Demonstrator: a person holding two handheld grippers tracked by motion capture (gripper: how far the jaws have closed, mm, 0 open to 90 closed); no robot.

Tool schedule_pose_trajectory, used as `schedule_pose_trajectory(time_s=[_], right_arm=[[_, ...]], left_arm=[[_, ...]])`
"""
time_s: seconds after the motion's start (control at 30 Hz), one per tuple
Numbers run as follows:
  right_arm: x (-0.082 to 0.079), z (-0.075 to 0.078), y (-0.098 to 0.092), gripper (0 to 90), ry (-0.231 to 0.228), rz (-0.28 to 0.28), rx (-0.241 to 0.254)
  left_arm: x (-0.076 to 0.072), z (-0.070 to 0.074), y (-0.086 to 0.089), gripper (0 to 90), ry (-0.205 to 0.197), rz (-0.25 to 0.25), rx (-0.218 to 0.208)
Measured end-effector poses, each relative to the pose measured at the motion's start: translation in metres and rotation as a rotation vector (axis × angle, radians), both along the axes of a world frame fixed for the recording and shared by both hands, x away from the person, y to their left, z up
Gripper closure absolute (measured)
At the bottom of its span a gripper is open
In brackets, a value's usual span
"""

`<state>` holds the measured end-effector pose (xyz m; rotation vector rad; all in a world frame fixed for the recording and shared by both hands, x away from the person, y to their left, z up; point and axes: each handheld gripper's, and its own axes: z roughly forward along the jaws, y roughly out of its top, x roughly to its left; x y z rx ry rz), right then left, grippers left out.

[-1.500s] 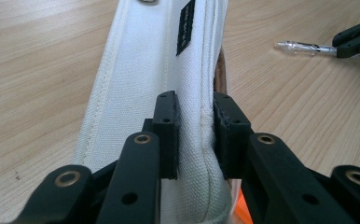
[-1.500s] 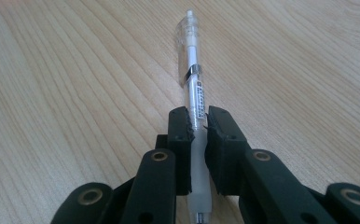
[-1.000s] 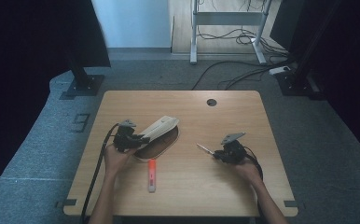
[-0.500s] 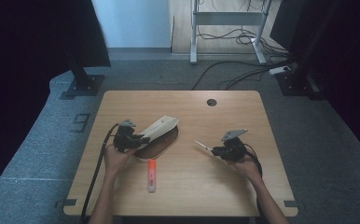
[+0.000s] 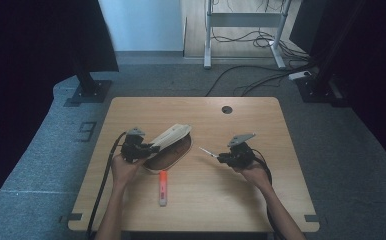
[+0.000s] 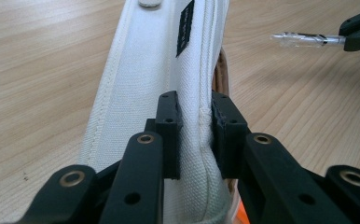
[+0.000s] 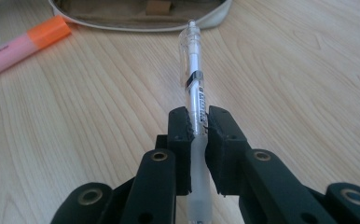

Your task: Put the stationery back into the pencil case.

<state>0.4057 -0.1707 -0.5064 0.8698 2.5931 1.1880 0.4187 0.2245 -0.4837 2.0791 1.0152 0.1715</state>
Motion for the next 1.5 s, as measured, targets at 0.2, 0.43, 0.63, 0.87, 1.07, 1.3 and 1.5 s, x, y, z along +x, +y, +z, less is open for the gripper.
schedule_pose_trajectory(time_s=[0.2,0.43,0.63,0.87,1.07,1.3,1.5], right_arm=[[0.007,0.003,0.016,78.2,0.003,0.020,0.004],[0.014,0.004,0.035,78.2,0.008,0.042,-0.008],[0.022,0.004,0.053,78.2,0.015,0.057,-0.012],[0.028,0.003,0.071,78.2,0.014,0.077,-0.022],[0.034,0.002,0.087,78.2,0.014,0.095,-0.033],[0.039,-0.001,0.105,78.2,0.017,0.119,-0.041],[0.042,-0.003,0.122,78.2,0.018,0.142,-0.045]], left_arm=[[0.000,0.001,0.000,75.5,-0.007,-0.001,0.002],[0.000,0.002,0.001,75.6,-0.006,0.003,-0.008],[0.000,0.002,0.002,75.6,-0.004,0.000,-0.010],[-0.001,0.002,0.002,75.6,-0.007,-0.002,-0.008],[-0.001,0.003,0.002,75.6,-0.010,-0.003,-0.007],[-0.001,0.003,0.002,75.5,-0.008,-0.004,-0.009],[-0.001,0.002,0.002,75.4,-0.006,-0.005,-0.012]])
